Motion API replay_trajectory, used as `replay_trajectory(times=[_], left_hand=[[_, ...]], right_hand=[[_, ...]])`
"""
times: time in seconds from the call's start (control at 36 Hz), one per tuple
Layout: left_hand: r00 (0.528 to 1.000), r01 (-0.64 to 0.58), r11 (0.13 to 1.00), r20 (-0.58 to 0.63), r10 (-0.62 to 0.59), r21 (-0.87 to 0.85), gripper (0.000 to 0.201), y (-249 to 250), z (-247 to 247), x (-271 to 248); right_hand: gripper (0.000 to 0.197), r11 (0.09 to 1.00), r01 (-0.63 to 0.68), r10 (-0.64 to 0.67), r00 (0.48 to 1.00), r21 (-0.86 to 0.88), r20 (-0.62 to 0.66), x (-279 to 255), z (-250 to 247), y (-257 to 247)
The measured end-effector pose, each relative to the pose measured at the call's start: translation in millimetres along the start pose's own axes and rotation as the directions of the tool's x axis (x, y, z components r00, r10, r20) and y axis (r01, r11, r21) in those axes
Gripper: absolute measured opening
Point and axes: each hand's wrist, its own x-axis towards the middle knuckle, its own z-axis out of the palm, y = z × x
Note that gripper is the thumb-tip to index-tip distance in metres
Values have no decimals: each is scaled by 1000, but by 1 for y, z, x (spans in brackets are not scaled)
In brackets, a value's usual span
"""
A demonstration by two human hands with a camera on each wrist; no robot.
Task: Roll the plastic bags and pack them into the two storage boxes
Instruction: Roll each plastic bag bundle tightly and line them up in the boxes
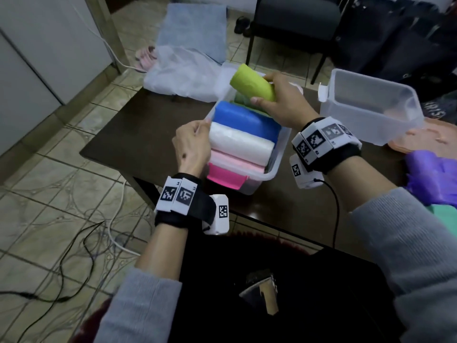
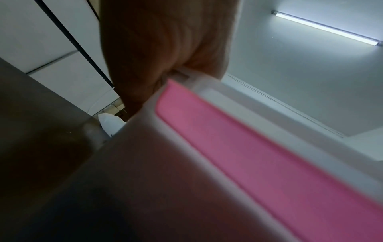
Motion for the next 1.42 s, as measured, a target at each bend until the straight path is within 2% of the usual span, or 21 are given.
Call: replay_trajectory(times=[0.19,0.28,0.44,0.5,0.58,0.64,0.75,0.89,1.08,1.17,1.31,1.42], left_hand=[[998,-57,996,-44,54,-64,27,-15,-4,-8],[995,-73,992,-74,66,-107,27,-21,-6,-13],[992,-93,978,-102,75,-187,27,-29,-8,-20],[993,-89,975,-100,70,-201,28,-29,-8,-22],[992,-92,972,-105,71,-216,28,-29,-7,-21],[991,-97,970,-109,75,-222,27,-28,-6,-21],[991,-100,969,-113,76,-227,28,-26,-5,-20],[992,-74,971,-121,47,-228,27,-19,0,-14],[992,-72,981,-115,51,-182,27,-17,1,-12],[993,-58,985,-115,39,-165,29,-16,2,-10],[993,-37,989,-114,21,-143,27,-12,5,-6],[994,-22,992,-108,8,-126,30,-11,4,-5]], right_hand=[[56,995,-31,43,992,-99,116,1,-1,-3],[55,983,6,27,984,-182,178,1,-6,-9],[46,974,87,-24,958,-209,287,-8,-20,-26],[54,965,102,-30,958,-242,285,-12,-16,-31],[71,969,52,4,974,-241,226,-20,-2,-37],[68,950,73,-11,980,-305,200,-27,9,-42],[55,889,152,-46,968,-431,246,-34,19,-44],[51,899,138,17,937,-415,349,-27,20,-40],[53,927,80,59,934,-368,351,-17,33,-33],[55,957,76,20,944,-278,329,-14,34,-27],[44,991,135,-137,980,20,143,-13,32,-8],[41,978,195,-180,970,-78,164,-12,36,0]])
